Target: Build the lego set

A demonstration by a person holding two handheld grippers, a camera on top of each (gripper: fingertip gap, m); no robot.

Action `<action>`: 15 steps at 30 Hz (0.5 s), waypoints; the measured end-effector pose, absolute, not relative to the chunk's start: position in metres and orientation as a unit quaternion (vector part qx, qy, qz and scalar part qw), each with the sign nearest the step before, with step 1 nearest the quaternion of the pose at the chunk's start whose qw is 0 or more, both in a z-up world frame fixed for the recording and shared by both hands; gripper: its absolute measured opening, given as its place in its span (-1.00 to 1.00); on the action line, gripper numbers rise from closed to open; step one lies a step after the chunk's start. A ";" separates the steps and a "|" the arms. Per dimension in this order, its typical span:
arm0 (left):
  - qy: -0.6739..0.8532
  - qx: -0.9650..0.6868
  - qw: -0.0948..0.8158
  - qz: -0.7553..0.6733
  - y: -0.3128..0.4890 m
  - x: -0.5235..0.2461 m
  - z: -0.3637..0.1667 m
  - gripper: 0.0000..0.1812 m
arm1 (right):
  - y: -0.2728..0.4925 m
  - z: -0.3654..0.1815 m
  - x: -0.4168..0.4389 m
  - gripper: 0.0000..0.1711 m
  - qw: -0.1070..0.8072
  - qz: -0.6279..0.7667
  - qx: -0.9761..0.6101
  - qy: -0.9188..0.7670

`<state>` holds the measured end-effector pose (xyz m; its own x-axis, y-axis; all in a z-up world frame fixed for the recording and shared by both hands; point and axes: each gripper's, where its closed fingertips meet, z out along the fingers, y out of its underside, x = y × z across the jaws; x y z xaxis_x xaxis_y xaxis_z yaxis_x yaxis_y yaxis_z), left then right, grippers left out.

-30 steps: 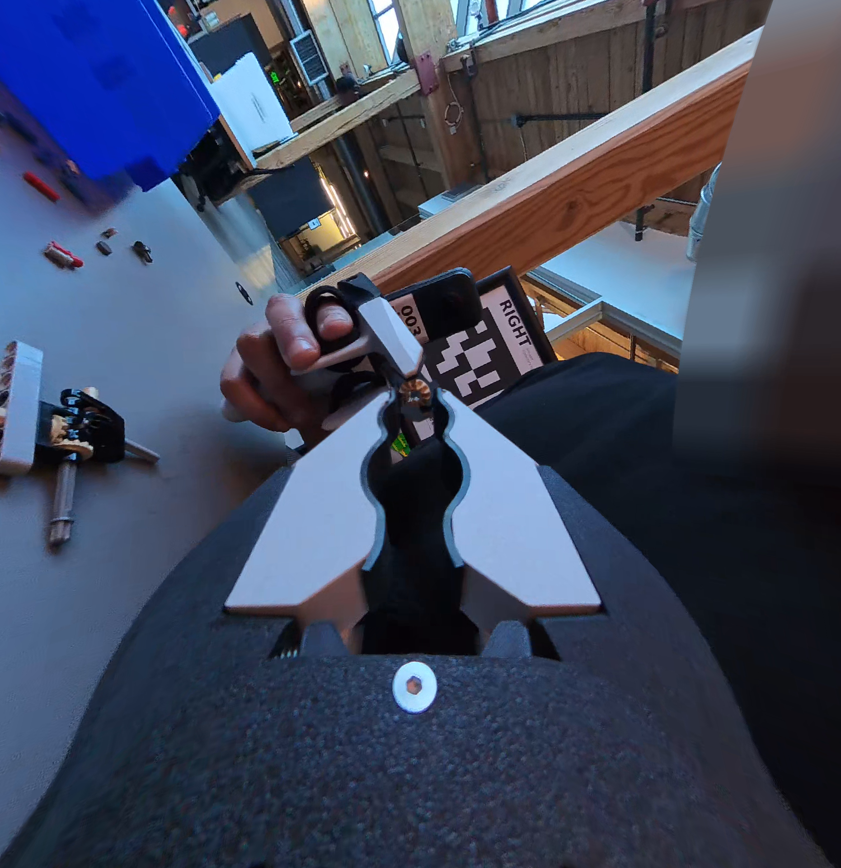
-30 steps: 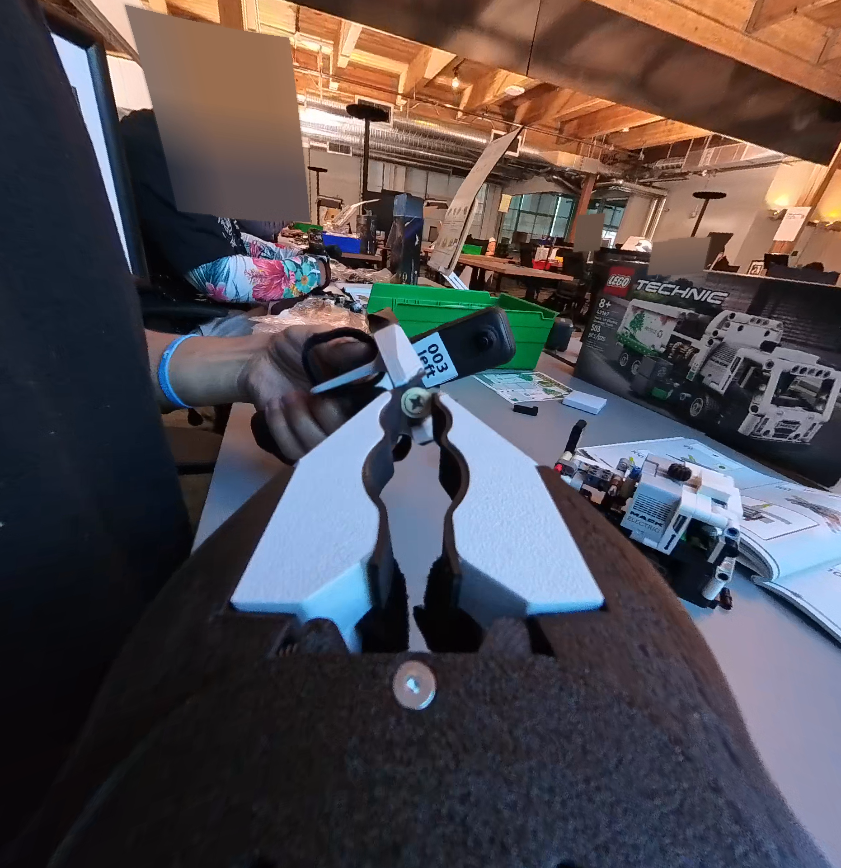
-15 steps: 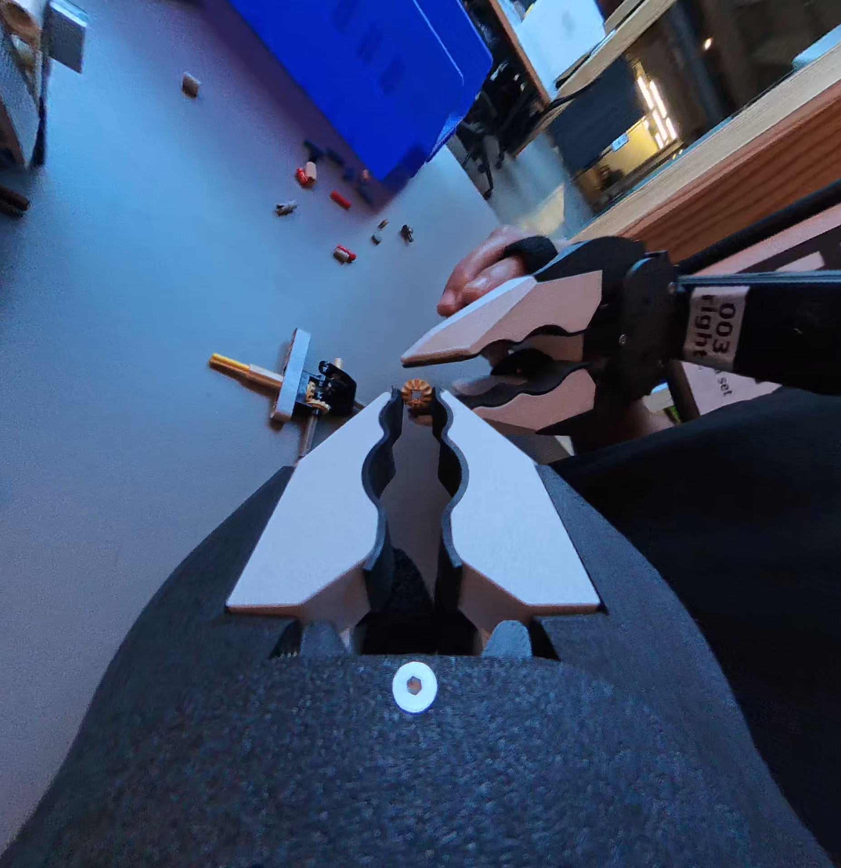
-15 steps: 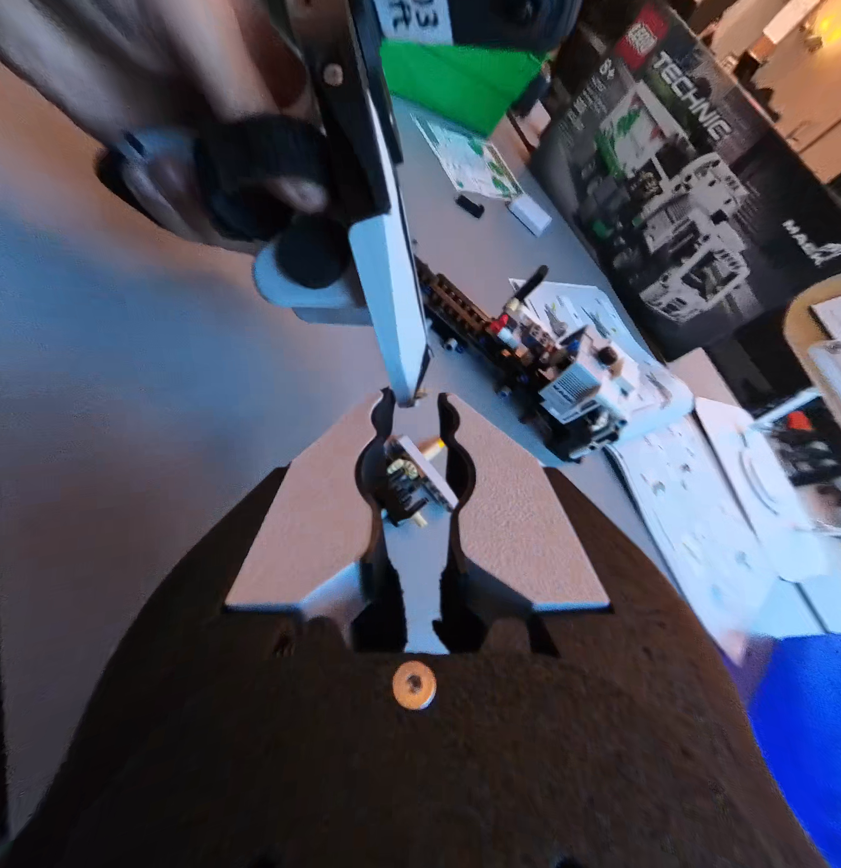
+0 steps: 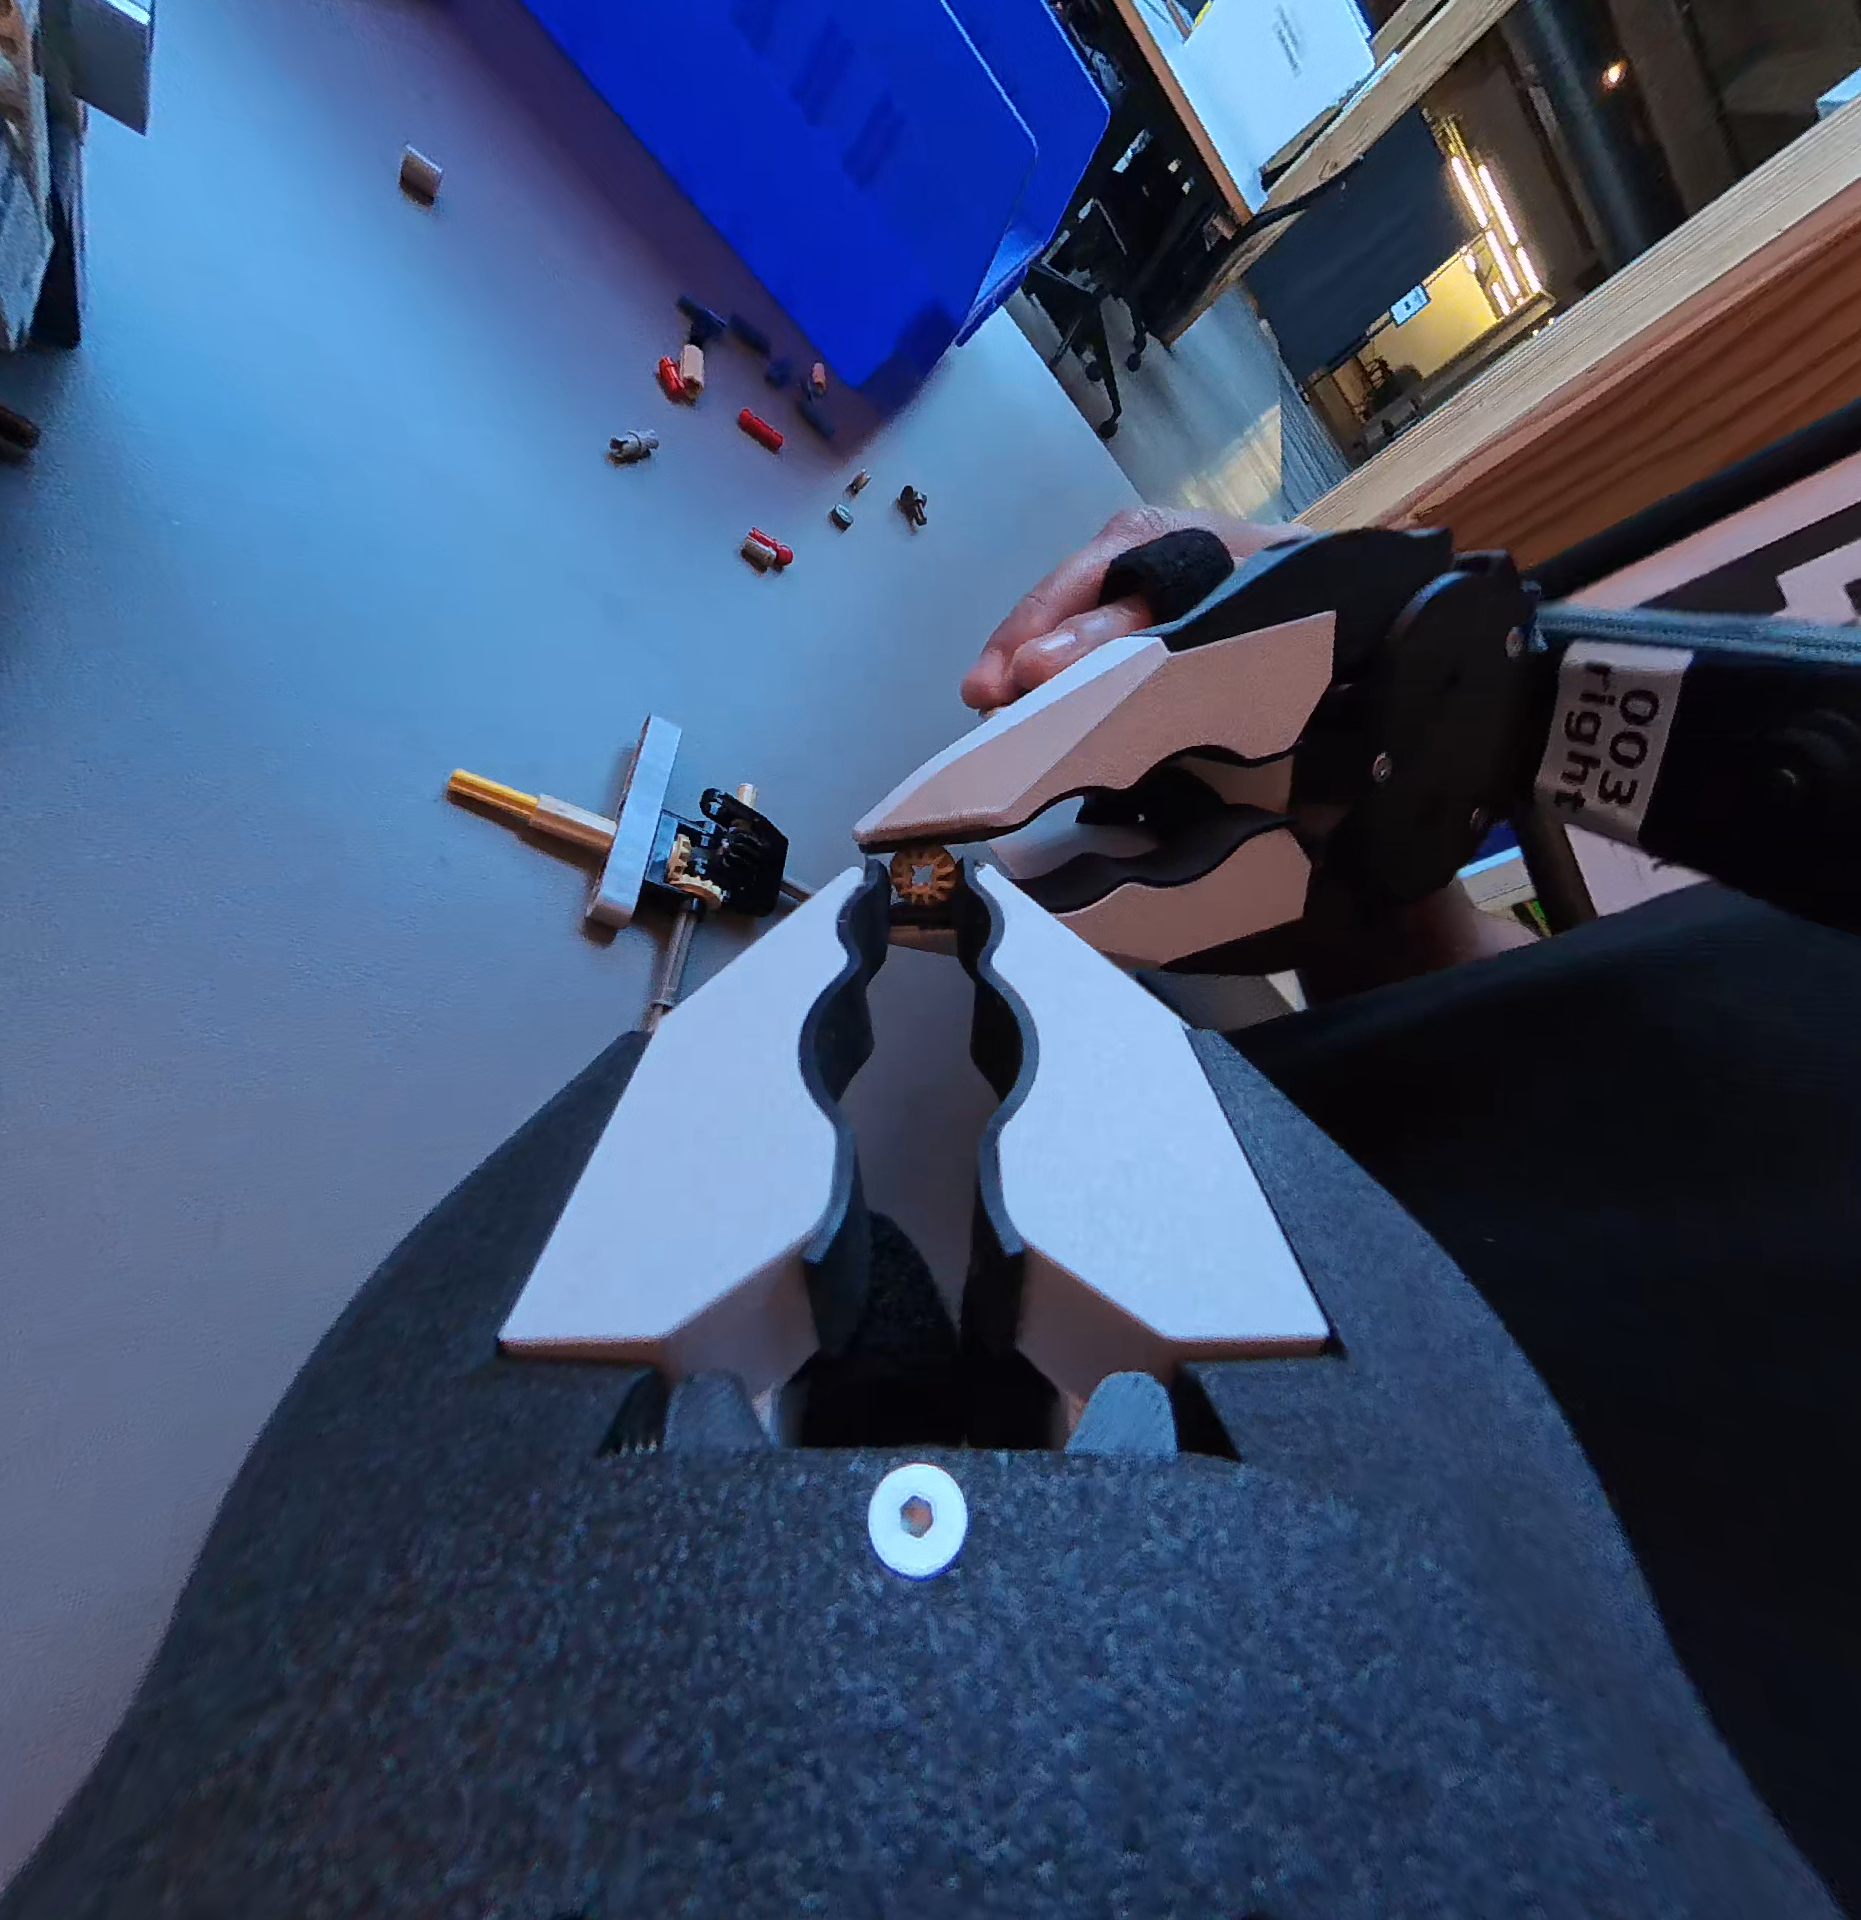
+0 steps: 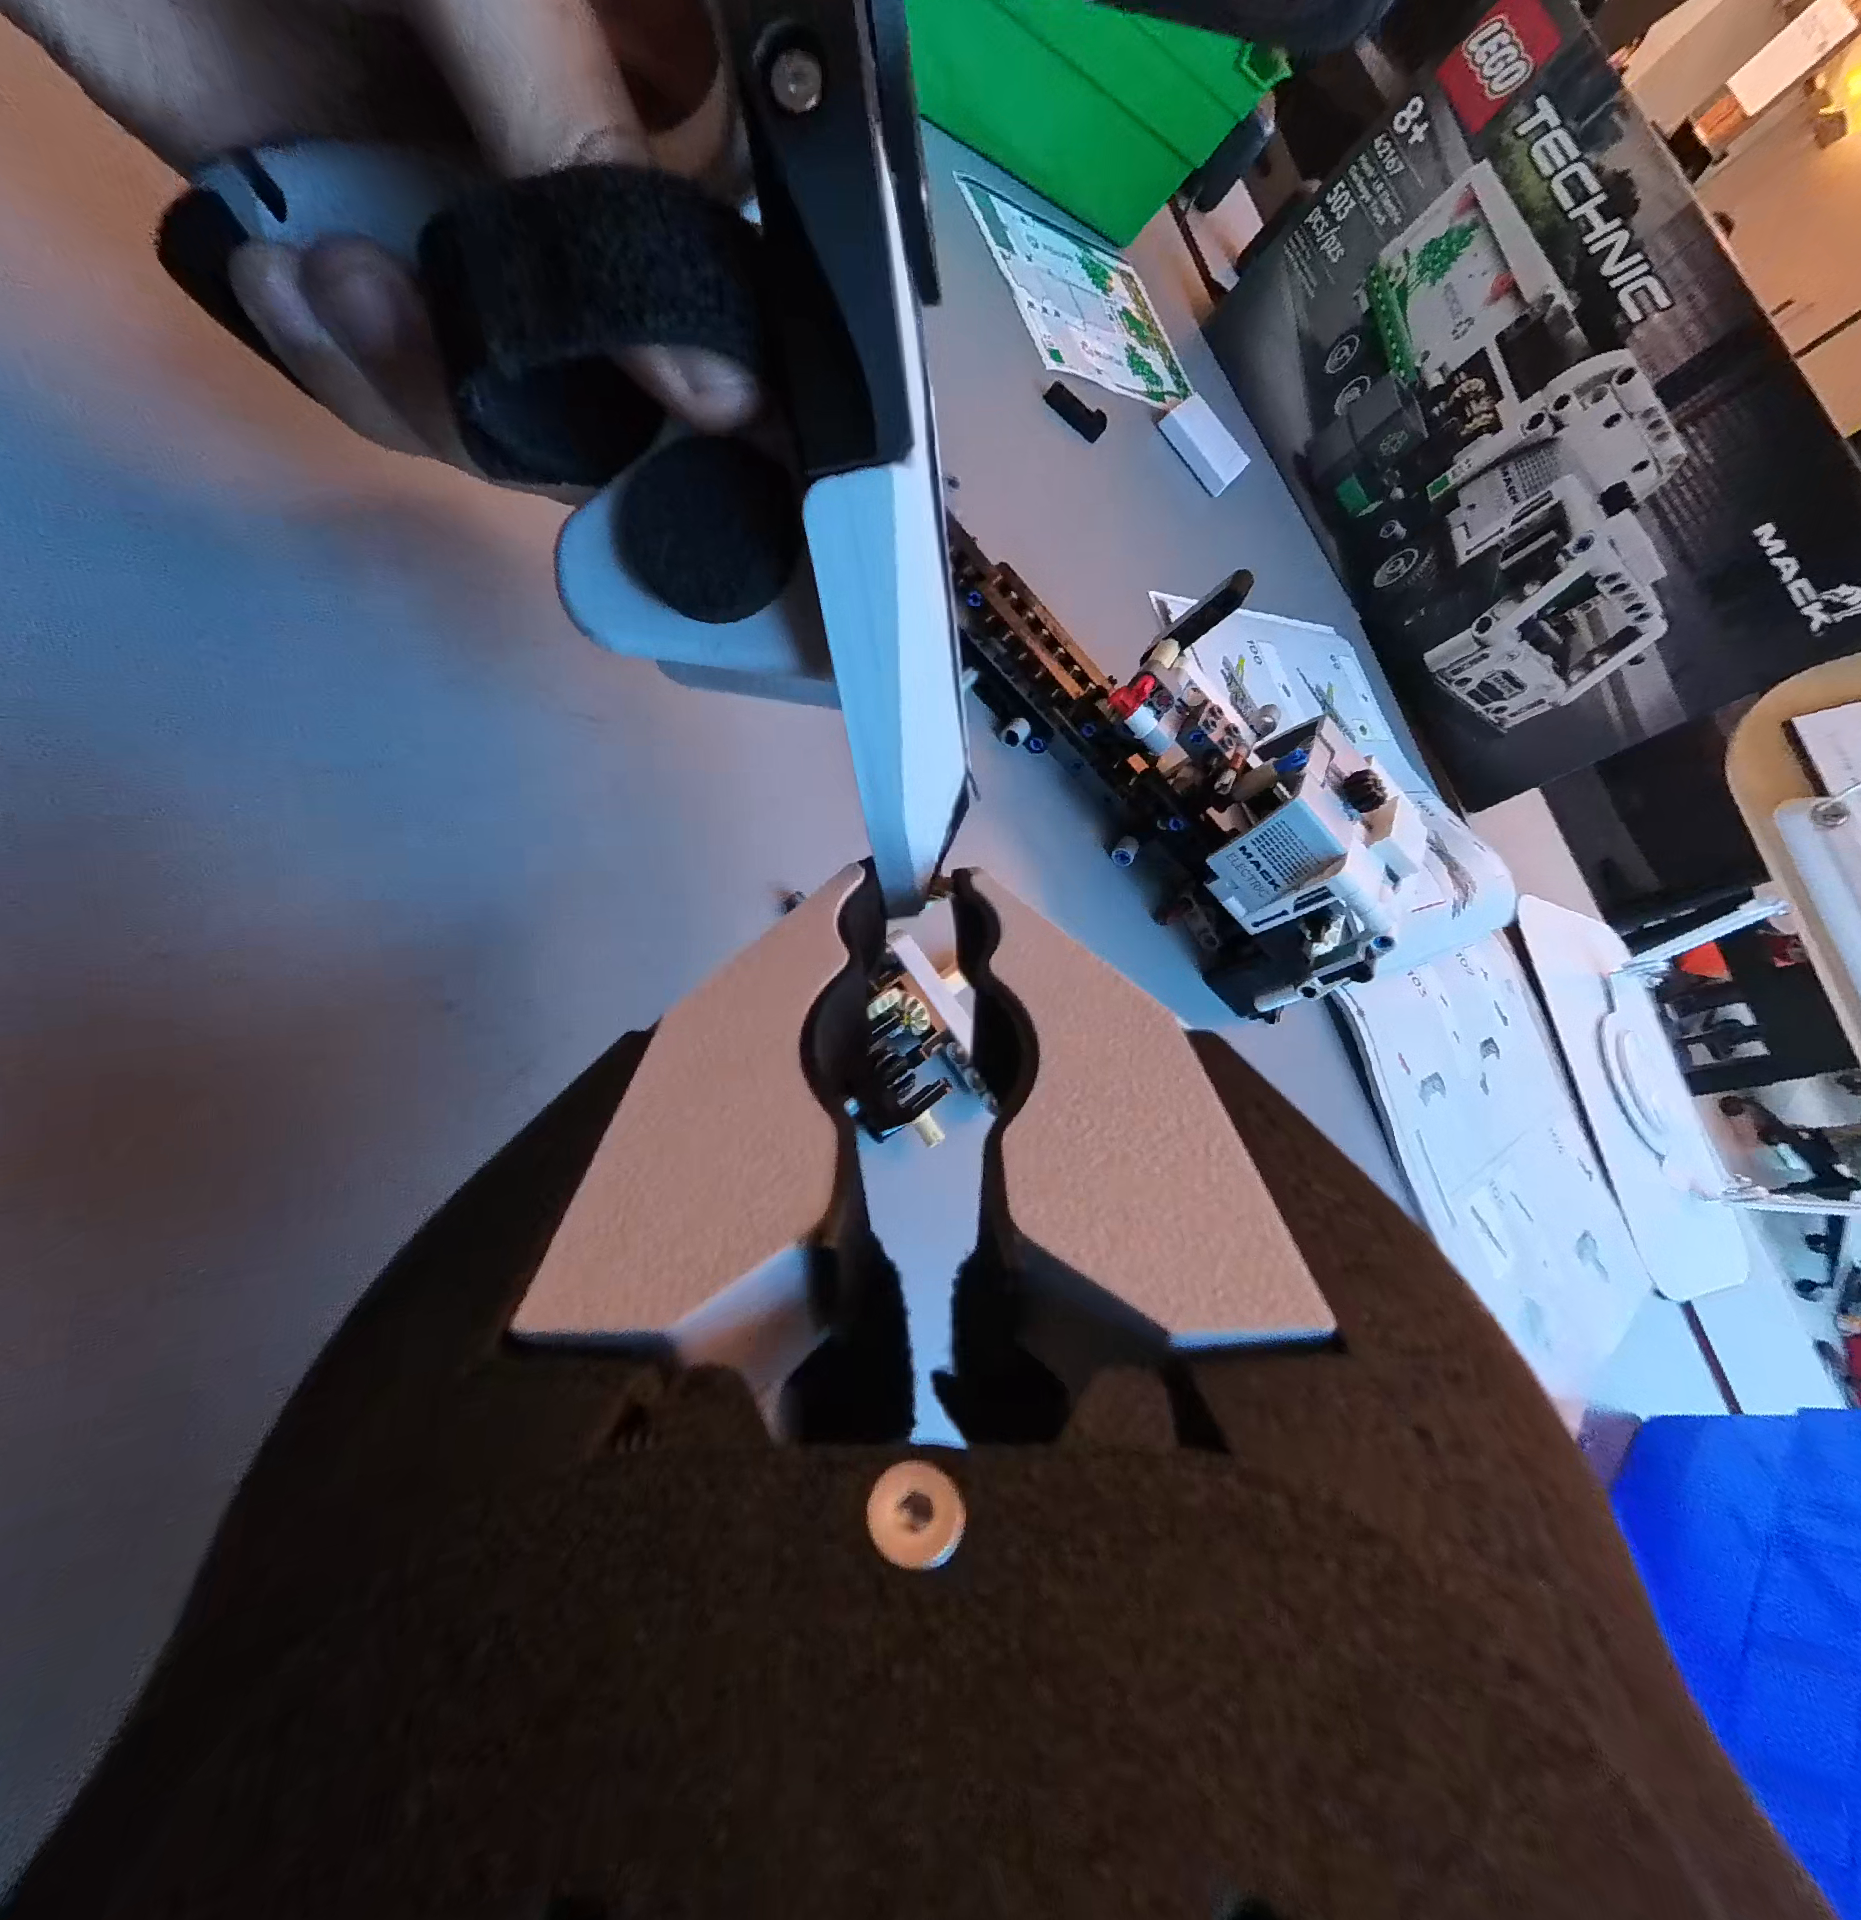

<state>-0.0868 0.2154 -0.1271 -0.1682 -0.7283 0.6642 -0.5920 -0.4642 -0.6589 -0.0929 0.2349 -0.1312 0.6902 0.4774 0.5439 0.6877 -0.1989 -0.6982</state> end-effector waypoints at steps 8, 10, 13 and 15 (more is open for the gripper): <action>0.626 -0.598 0.137 -0.480 0.238 -0.104 -0.157 -0.73 | 0.234 -0.154 -0.051 -0.86 0.466 -0.059 -0.801 -0.372; 0.666 -0.579 0.151 -0.446 0.240 -0.103 -0.165 -0.73 | 0.234 -0.157 -0.052 -0.87 0.452 -0.011 -0.802 -0.390; 0.705 -0.552 0.145 -0.421 0.237 -0.098 -0.173 -0.72 | 0.237 -0.160 -0.051 -0.86 0.430 0.042 -0.802 -0.412; 0.723 -0.549 0.132 -0.397 0.236 -0.095 -0.182 -0.73 | 0.238 -0.164 -0.049 -0.86 0.416 0.057 -0.800 -0.429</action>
